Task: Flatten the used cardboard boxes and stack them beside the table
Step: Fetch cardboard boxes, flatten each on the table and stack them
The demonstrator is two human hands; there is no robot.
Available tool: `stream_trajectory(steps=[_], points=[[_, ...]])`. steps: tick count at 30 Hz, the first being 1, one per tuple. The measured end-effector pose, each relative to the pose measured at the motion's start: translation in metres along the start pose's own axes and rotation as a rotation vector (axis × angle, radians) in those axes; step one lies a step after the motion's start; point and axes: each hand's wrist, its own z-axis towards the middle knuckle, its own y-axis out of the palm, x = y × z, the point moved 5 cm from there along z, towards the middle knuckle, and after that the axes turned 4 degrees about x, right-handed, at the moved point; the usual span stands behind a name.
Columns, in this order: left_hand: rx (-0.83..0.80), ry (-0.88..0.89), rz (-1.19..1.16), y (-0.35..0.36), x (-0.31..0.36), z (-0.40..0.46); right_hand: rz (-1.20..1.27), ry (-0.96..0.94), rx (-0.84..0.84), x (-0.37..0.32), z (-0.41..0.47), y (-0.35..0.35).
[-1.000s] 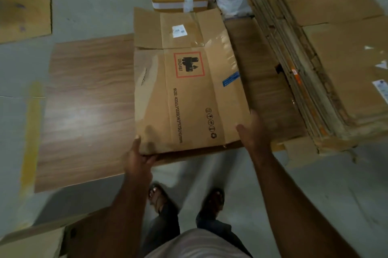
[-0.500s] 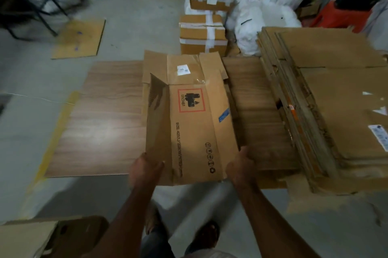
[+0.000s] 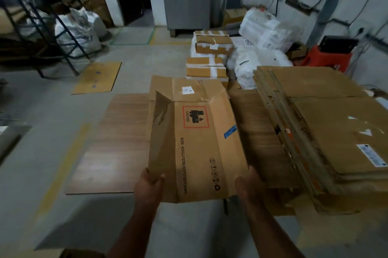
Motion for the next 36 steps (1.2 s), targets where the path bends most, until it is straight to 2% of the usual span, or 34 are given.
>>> stream_trajectory(steps=[10,17,21,28,36], points=[[0.083,0.177,-0.156,-0.053,0.052,-0.022,0.097,-0.198,0.115,-0.061,-0.050,-0.058],[0.028,0.223,-0.231,-0.033,0.080,-0.042,0.085,-0.249,0.251,-0.048,-0.052,-0.111],[-0.003,0.238,-0.295,-0.010,0.090,-0.058,0.174,-0.227,0.255,-0.040,-0.055,-0.149],[-0.077,0.220,-0.338,0.058,0.114,-0.095,0.150,-0.211,0.302,-0.009,-0.017,-0.211],[-0.083,0.236,-0.374,0.199,0.159,-0.127,0.188,-0.205,0.306,0.043,0.099,-0.295]])
